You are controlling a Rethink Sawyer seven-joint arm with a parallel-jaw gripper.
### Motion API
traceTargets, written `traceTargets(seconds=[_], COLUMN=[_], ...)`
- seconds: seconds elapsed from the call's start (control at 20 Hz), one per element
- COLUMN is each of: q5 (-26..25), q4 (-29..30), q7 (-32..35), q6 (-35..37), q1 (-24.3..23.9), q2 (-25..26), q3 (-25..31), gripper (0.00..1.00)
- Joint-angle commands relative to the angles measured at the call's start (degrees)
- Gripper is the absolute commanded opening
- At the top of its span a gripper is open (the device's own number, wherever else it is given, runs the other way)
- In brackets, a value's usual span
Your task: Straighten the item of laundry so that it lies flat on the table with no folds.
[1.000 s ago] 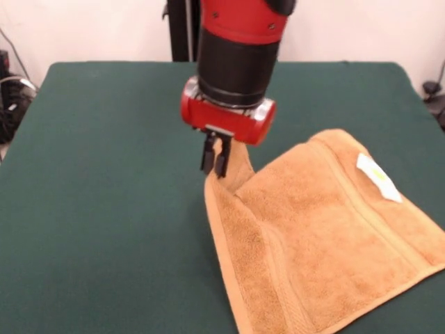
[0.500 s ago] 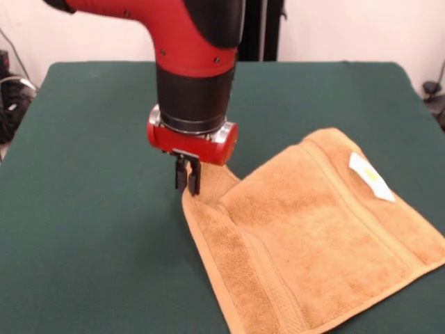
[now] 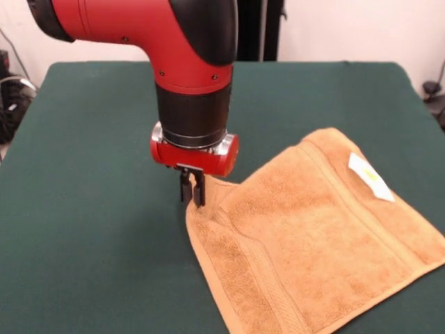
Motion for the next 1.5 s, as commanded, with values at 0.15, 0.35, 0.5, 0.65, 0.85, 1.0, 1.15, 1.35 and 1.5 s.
traceTargets(seconds=[0.15,0.35,0.5,0.65,0.85,1.0,1.15,1.35,1.5], q5=[-3.20,-4.05,-4.66,-5.22,-6.79,-8.83,-11.06,-12.60,-13.68], q4=[3.41,3.30,3.34,3.35,2.52,1.68,0.39,-0.02,-0.20], q7=[-21.90,-24.33,-25.92,-27.44,-28.37,-27.88,-26.74,-24.41,-23.74], q6=[6.63,10.68,12.94,14.45,15.90,15.08,13.63,12.43,12.54], q1=[-2.72,-4.11,-4.96,-5.85,-5.97,-4.98,-3.74,-3.62,-4.09], q2=[3.32,2.20,1.32,0.88,0.21,-0.67,-1.07,-1.06,-1.31], q3=[14.28,16.40,17.63,18.67,18.43,16.60,14.56,13.34,12.86], gripper=[0.00,0.00,0.00,0.00,0.00,0.00,0.00,0.00,0.00])
